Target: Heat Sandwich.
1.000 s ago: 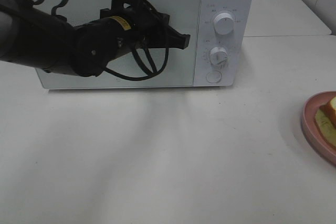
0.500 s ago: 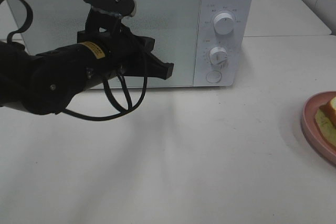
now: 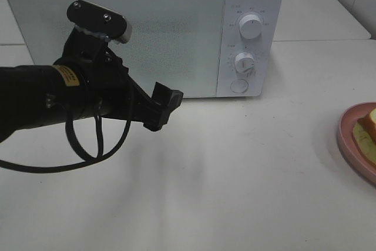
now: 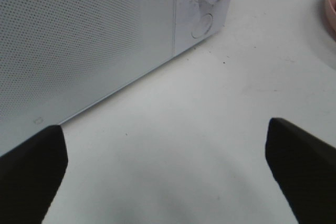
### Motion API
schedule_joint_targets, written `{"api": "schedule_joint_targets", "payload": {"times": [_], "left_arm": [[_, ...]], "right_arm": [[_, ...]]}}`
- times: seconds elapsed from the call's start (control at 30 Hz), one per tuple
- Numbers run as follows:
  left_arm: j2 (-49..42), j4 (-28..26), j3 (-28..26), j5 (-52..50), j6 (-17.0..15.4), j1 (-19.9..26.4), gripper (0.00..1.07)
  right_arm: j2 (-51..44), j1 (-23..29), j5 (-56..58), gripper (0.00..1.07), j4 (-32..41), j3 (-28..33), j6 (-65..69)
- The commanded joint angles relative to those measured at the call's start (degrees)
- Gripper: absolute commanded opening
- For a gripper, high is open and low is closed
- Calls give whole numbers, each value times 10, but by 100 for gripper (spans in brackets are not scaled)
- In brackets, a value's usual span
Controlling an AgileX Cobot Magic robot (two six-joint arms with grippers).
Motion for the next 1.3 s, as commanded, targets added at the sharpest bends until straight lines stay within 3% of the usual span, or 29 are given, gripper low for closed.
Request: {"api": "schedule_joint_targets", "payload": {"times": [0.03, 0.17, 0.27, 0.33, 0.43, 0.5, 0.63, 0.67, 0.77, 0.83, 0.9, 1.03, 1.13, 1.3], "left_arm": [[-28, -1, 3, 62, -1, -2, 106], [-53, 7, 2, 145, -1, 6, 106], [-72, 7, -14, 283, -3, 44, 106], [-72, 7, -19, 316, -3, 56, 106], [-80, 10, -48, 470, -3, 121, 106], [-81, 13, -57, 499, -3, 135, 106], [-101, 30, -88, 637, -3, 211, 106], [-101, 30, -88, 637, -3, 211, 106], [-130, 41, -100, 703, -3, 286, 106], [-138, 41, -101, 710, -6, 303, 106], [-167, 46, -101, 722, -32, 353, 106], [-211, 64, -100, 748, -41, 403, 106], [-233, 80, -96, 765, -56, 416, 106], [-320, 138, -49, 796, -109, 422, 106]], "right_arm": [[-15, -4, -5, 76, -2, 1, -2], [-15, -4, -5, 76, -2, 1, -2], [-15, -4, -5, 76, -2, 1, -2], [-15, -4, -5, 76, -2, 1, -2], [-15, -4, -5, 76, -2, 1, -2], [-15, -4, -5, 76, -2, 1, -2], [-15, -4, -5, 76, -2, 1, -2], [-15, -4, -5, 76, -2, 1, -2], [-15, -4, -5, 76, -2, 1, -2], [-15, -4, -5, 76, -2, 1, -2], [-15, -4, -5, 76, -2, 1, -2], [-15, -4, -5, 76, -2, 1, -2], [-15, -4, -5, 76, -2, 1, -2], [-15, -4, -5, 76, -2, 1, -2]]}}
